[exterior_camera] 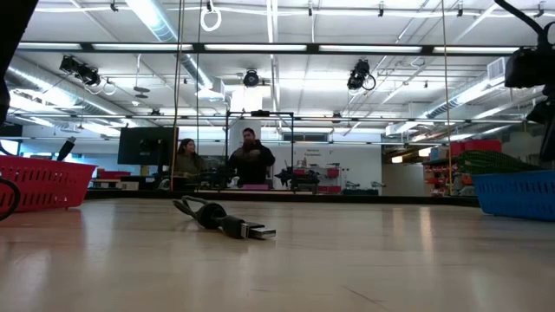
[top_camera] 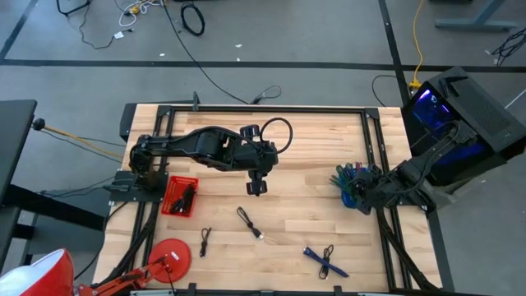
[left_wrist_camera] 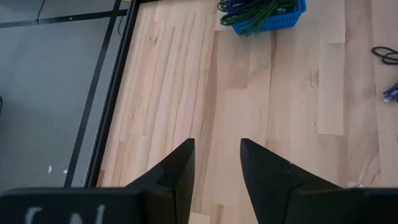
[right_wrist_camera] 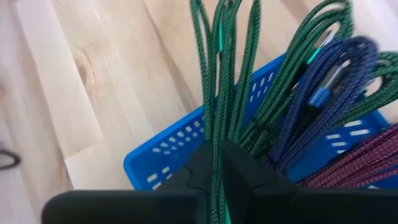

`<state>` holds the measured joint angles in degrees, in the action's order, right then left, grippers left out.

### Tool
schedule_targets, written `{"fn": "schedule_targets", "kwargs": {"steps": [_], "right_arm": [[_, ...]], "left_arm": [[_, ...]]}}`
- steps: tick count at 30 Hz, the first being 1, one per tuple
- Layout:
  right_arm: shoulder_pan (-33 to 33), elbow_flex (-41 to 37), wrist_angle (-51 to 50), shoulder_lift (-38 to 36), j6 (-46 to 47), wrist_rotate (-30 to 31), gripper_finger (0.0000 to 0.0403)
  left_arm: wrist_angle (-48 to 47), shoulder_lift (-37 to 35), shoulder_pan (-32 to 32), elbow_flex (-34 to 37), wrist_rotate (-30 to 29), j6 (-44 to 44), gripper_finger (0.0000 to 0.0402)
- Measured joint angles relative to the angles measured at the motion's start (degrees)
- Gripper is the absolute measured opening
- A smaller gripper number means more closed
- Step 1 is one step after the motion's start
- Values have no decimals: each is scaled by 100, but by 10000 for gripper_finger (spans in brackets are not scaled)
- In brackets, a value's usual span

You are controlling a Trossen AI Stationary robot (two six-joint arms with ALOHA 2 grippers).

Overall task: Pick & Place USB Port
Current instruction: Put the blue charger cable into the blue bin

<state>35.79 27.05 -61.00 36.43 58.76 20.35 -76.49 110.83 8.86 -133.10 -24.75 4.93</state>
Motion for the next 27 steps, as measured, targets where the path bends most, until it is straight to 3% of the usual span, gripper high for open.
{"fn": "schedule_targets", "kwargs": {"steps": [8, 13, 16, 22, 27], "right_arm": [[0, 20, 373, -153, -146, 325, 38], [2, 44, 2420, -141, -1158, 235, 64], [4, -10, 3863, 277, -1718, -222, 83], [36, -66, 4377, 1510, -1390, -932, 127], [318, -56, 5485, 2515, -1043, -1405, 153]], "left_arm": [[-2, 0, 0, 0, 0, -22, 133], [0, 20, 0, 0, -1, -107, 133], [-4, 35, 0, 2, 0, -107, 133], [15, 39, 0, 2, 0, -78, 133], [-23, 39, -1, 2, 0, 51, 133]]}}
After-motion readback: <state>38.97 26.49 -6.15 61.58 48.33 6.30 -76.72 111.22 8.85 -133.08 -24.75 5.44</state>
